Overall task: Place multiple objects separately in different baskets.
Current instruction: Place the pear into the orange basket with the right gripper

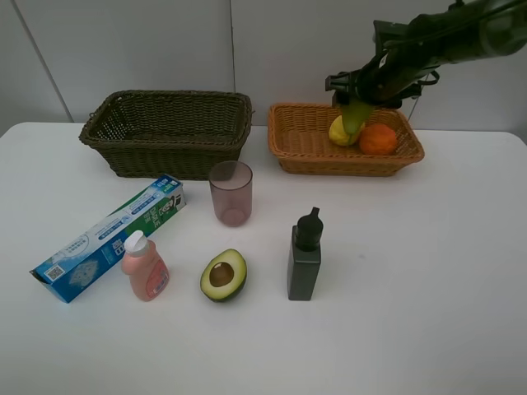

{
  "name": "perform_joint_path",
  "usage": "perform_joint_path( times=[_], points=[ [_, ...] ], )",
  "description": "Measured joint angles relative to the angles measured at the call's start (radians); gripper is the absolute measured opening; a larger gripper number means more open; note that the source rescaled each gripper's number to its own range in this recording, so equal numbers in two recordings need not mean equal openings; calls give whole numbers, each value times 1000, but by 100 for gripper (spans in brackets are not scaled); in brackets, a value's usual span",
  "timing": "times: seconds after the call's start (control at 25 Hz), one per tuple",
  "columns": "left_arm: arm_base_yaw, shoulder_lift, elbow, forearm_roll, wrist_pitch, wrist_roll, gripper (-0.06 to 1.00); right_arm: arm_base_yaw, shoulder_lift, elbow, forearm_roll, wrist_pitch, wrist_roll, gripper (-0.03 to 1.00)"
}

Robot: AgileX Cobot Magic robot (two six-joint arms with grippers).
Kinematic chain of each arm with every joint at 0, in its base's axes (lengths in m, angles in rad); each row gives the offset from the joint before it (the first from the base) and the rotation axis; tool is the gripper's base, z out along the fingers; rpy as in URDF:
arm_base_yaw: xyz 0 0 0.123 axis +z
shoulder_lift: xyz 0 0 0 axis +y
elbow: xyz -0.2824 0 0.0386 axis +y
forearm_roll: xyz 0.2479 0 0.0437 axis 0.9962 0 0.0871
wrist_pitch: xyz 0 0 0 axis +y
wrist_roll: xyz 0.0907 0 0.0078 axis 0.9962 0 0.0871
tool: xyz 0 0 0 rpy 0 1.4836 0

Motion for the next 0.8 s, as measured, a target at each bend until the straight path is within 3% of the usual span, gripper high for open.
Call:
perform_joint_path(
  times=[0.6, 0.64, 0.72, 0.8],
  points=[
    [0, 0, 0, 0, 0, 0, 100, -15, 41, 0, -1, -16, 9, 55],
    [0, 0, 0, 0, 0, 0, 100, -21, 41, 0, -1, -18, 9, 58],
    [0, 0, 0, 0, 0, 0, 100, -33, 41, 0, -7, -18, 8, 81],
    [0, 0, 0, 0, 0, 0, 100, -41, 41, -1, -13, -18, 8, 93]
  ],
)
